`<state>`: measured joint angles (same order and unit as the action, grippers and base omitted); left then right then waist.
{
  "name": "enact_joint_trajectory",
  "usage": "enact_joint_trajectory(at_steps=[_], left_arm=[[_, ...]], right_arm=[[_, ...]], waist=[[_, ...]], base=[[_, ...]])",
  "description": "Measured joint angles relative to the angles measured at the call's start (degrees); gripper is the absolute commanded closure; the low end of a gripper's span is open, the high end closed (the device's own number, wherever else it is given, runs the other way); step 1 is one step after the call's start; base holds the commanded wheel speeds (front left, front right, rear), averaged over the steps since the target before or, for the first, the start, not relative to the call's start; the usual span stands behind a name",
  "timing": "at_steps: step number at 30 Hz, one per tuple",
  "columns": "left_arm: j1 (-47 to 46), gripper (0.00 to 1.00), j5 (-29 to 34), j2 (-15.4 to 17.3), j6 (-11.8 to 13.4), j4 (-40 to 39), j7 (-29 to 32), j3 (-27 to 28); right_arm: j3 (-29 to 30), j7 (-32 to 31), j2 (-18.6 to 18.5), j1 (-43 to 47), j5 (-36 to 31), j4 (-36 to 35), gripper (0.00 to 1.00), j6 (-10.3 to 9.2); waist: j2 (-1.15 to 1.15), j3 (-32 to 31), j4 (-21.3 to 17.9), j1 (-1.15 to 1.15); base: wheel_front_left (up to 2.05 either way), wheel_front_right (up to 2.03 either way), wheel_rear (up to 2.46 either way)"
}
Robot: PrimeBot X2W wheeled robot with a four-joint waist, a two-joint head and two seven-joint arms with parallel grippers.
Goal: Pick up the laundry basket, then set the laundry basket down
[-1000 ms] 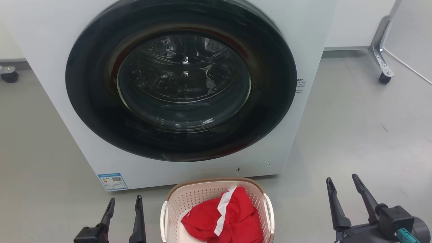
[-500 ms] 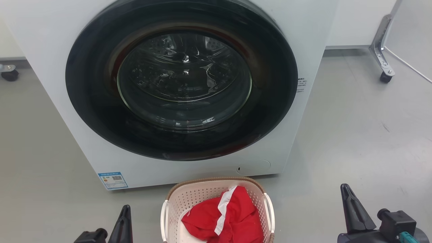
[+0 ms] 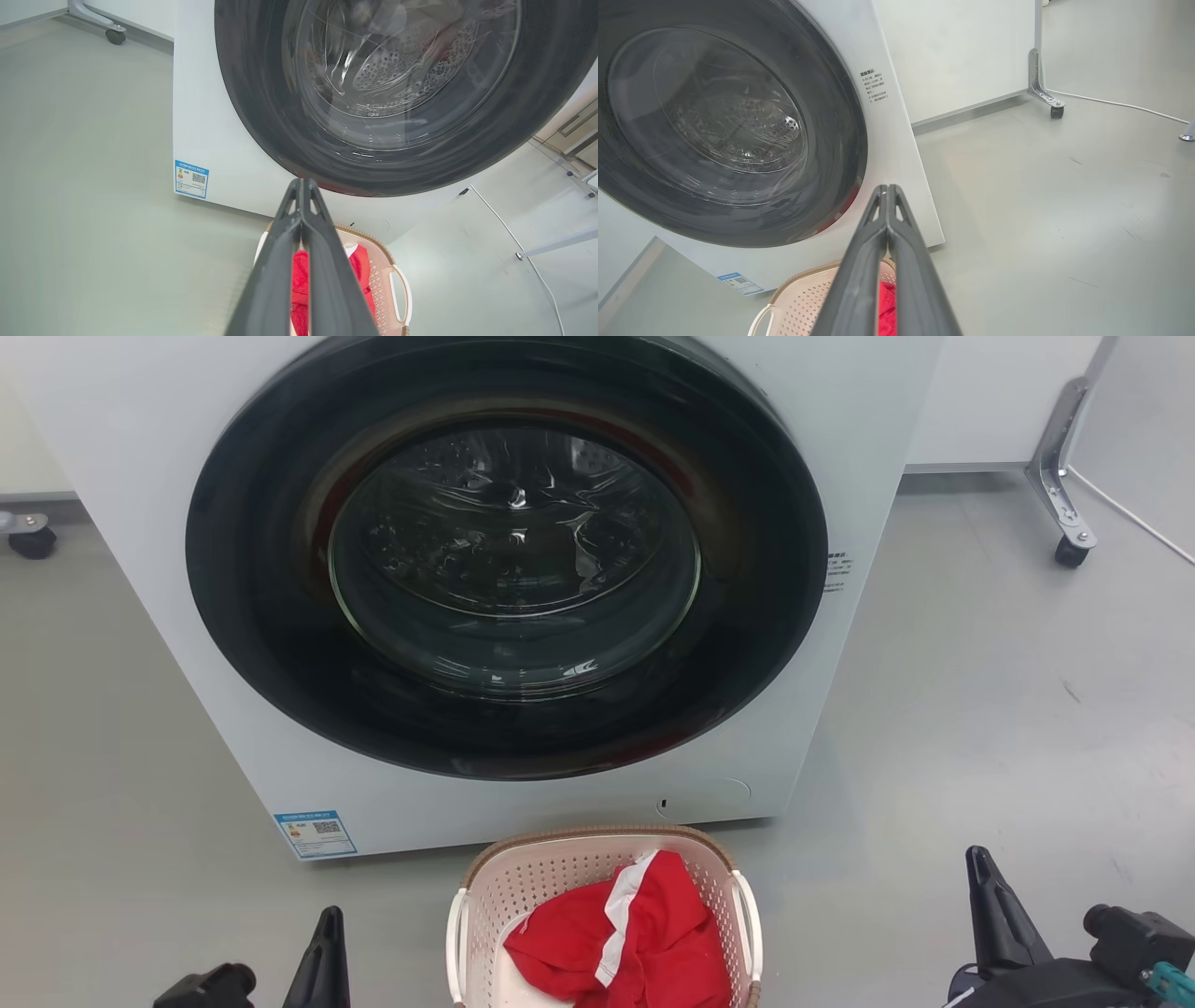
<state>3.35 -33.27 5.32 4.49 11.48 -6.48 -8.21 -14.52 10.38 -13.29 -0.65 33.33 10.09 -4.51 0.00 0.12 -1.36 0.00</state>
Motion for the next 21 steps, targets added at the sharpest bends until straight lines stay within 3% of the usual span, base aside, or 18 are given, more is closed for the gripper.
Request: enact_joint_trajectory(at_steps=[21], left_arm=[[-2.0,1.0,-16.4,-0.7,-3.1,1.4,3.9,3.8]], right_arm=[[6.2,-4.9,3.0,-1.2,16.0,1.9,1.0,3.08]], waist=[[0.0,0.0,0.4,0.0]], base=[[0.0,0.0,0.0]])
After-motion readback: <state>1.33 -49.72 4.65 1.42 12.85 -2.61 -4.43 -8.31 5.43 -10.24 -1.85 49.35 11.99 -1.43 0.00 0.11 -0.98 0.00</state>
